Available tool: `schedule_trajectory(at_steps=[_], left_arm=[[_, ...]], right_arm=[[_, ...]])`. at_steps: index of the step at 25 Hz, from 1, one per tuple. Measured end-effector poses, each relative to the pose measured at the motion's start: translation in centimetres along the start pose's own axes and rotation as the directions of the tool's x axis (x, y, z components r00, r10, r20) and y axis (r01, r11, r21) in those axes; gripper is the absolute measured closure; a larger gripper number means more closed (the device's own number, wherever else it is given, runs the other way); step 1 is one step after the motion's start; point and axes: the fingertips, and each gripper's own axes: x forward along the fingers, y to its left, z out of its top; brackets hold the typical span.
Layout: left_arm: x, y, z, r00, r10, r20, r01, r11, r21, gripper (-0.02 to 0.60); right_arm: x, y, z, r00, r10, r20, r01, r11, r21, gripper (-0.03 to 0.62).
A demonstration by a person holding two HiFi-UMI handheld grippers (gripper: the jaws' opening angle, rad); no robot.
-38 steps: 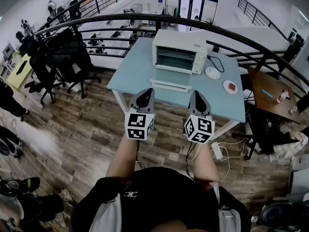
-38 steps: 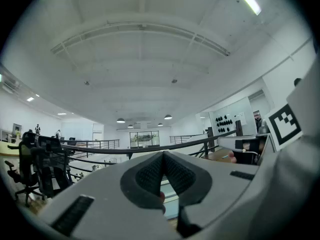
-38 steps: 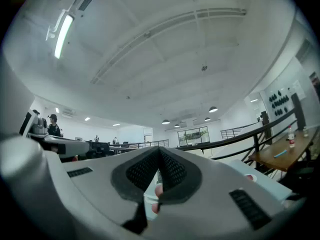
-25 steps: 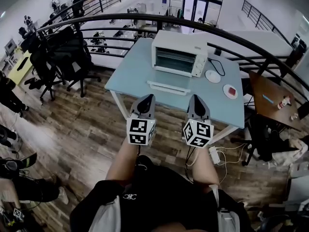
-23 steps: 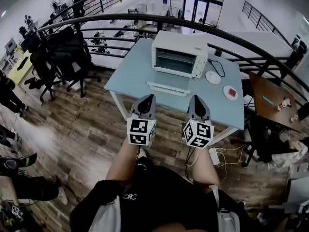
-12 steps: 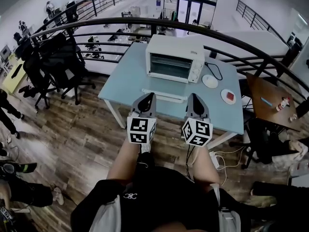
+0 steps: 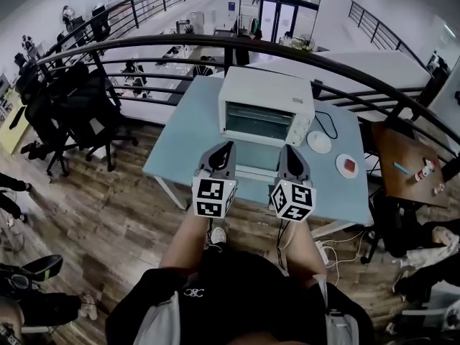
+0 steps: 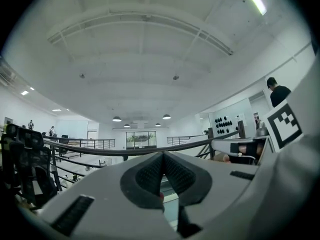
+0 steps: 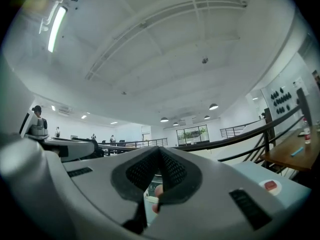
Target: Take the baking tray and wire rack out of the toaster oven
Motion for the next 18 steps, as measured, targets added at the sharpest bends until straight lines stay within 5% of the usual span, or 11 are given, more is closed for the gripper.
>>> schedule_trajectory(at_steps=[10, 18], left_arm=[[10.8, 7.5, -0.7, 0.997, -0.068, -0.024, 0.067, 0.997, -0.028, 0.572], [15.8, 9.6, -3.4, 0.992, -0.109, -0.071, 0.106, 0.993, -0.047, 0.572]], right_arm=[[12.0, -0.2, -0.7, 0.997, -0.078, -0.016, 0.078, 0.997, -0.017, 0.592], [16.1, -2.0, -3.4, 0.987, -0.15, -0.054, 0.15, 0.989, -0.003, 0.592]])
